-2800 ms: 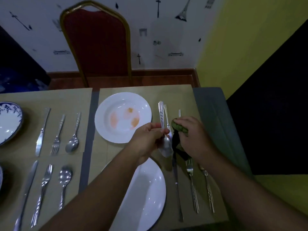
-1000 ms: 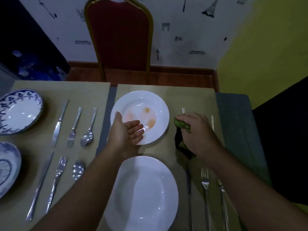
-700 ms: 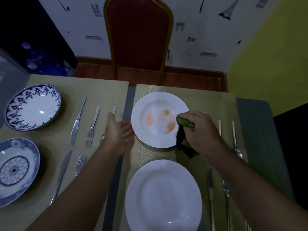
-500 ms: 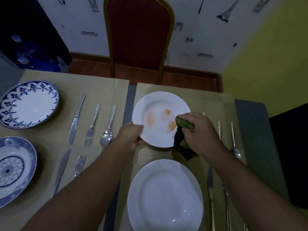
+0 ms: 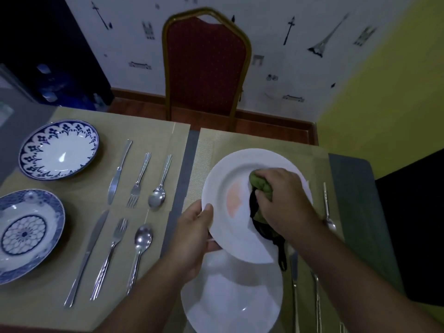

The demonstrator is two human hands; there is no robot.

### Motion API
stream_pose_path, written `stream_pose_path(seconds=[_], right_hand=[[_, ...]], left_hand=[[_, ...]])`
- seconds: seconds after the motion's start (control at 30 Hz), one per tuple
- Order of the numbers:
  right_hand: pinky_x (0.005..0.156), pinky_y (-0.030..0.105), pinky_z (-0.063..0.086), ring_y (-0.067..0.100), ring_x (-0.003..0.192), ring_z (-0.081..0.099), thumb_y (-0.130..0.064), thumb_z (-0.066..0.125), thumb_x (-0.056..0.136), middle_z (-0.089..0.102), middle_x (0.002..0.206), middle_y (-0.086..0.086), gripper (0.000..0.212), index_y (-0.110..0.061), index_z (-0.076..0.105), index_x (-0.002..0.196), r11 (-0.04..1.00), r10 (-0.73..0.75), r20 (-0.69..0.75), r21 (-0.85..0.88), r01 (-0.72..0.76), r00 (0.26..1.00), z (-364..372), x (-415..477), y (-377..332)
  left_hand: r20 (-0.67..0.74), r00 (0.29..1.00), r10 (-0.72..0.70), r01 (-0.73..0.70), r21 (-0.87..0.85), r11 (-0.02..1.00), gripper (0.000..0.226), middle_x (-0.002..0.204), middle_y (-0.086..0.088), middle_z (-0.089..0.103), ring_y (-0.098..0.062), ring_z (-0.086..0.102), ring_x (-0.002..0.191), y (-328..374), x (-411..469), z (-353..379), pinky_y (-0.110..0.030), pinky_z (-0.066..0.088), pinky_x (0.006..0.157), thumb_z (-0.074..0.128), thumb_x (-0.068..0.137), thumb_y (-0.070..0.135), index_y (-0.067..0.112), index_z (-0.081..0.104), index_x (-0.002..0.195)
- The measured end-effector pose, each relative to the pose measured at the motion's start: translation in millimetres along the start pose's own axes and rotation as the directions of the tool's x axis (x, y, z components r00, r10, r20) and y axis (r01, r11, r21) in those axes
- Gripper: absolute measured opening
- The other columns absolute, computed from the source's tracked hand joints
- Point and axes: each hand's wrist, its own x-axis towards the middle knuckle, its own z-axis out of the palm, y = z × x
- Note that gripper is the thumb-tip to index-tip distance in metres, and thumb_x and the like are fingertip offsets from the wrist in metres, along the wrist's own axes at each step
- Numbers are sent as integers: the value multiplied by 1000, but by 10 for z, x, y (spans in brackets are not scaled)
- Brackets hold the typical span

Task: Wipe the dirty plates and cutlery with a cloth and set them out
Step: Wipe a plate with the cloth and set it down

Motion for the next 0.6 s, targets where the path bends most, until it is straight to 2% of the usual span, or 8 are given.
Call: stream_pose_path(seconds=[0.03,0.1,0.17,0.27,0.37,0.43,0.53,0.6], right_hand=[[105,38,39,23,120,48,-21,61,89,60,124,0,34,-20,62,122,999,32,-10,-17,-32,999,38,-71,5],[111,32,31,18,126,42,-30,61,89,54,134,-3,41,-22,57,129,998,54,-5,27,-54,999,113,-248,-26],[111,28,29,13,128,39,-35,63,86,49,138,-7,51,-24,52,134,995,-49,65,91,43,997,151,-415,-116],[106,32,37,12,123,43,-28,62,82,53,133,-9,46,-26,57,128,958,-286,216,95,272,934,73,-586,-139],[99,30,40,11,116,48,-21,61,80,57,125,-12,39,-27,64,118,912,-407,329,94,400,852,-95,-746,49],[97,28,40,11,113,48,-20,61,80,58,123,-11,36,-27,65,115,894,-442,358,100,437,823,-146,-868,103],[94,34,43,16,108,49,-23,57,81,59,118,-7,30,-26,63,110,889,-443,323,39,456,836,-106,-763,72],[91,42,44,22,105,50,-19,56,80,59,113,-2,27,-23,62,106,940,-323,244,-27,339,915,-110,-550,68]], left_hand=[[12,1000,8,-8,2,1000,26,102,-7,77,-29,75,93,-16,-100,37,-52,61,78,44,106,21,24,69,112],[44,999,10,-11,14,1000,27,105,-9,77,-31,74,96,-77,-228,89,-56,60,80,45,105,20,24,70,115],[65,998,1,-3,26,1000,28,107,-12,76,-35,72,98,-118,-287,124,-59,58,83,45,105,22,23,70,116],[68,998,-11,10,6,1000,29,107,-14,76,-36,72,98,-171,-329,127,-58,58,84,45,106,25,19,70,118],[76,997,-9,8,11,1000,30,104,-13,77,-34,74,94,-204,-397,145,-51,61,79,44,106,27,19,71,116],[82,996,-20,17,28,999,30,103,-12,77,-34,74,94,-251,-444,169,-53,60,80,44,106,29,20,71,117],[83,997,-11,7,52,999,29,104,-12,77,-34,73,97,-289,-495,181,-56,60,81,45,105,25,18,71,116],[59,998,20,-23,50,998,27,105,-11,77,-34,72,98,-291,-516,161,-55,60,80,47,105,21,18,72,114]])
